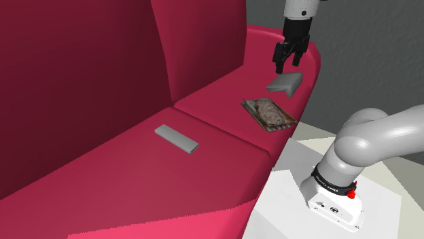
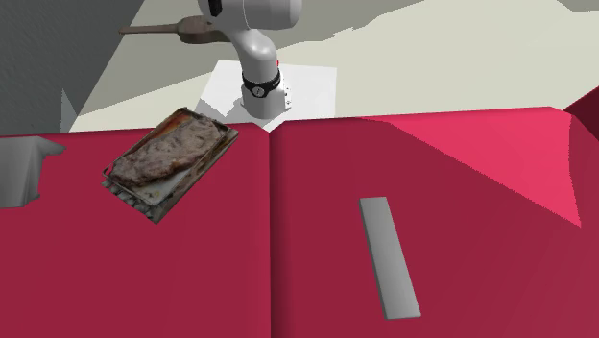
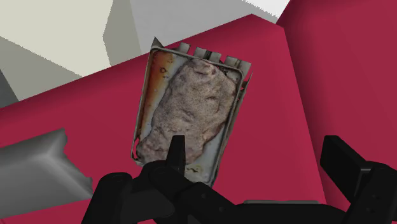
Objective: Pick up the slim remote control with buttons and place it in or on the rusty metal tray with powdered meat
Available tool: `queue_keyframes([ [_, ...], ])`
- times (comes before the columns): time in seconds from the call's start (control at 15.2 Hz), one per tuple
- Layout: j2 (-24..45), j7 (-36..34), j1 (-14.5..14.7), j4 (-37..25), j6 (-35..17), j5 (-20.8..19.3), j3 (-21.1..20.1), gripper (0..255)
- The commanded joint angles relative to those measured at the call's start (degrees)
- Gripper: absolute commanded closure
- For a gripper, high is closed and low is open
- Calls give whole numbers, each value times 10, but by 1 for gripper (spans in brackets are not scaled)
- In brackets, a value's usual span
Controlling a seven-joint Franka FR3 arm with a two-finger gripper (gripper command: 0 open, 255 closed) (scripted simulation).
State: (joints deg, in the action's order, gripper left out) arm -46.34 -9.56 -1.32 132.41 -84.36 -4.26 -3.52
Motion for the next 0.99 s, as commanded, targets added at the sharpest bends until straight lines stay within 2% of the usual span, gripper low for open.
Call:
queue_keyframes([
  [0.0,0,0,0,0,0,0,0,0],
  [0.46,77,-49,22,24,-103,43,-49,0],
  [0.92,182,-95,39,14,-203,71,-98,0],
])
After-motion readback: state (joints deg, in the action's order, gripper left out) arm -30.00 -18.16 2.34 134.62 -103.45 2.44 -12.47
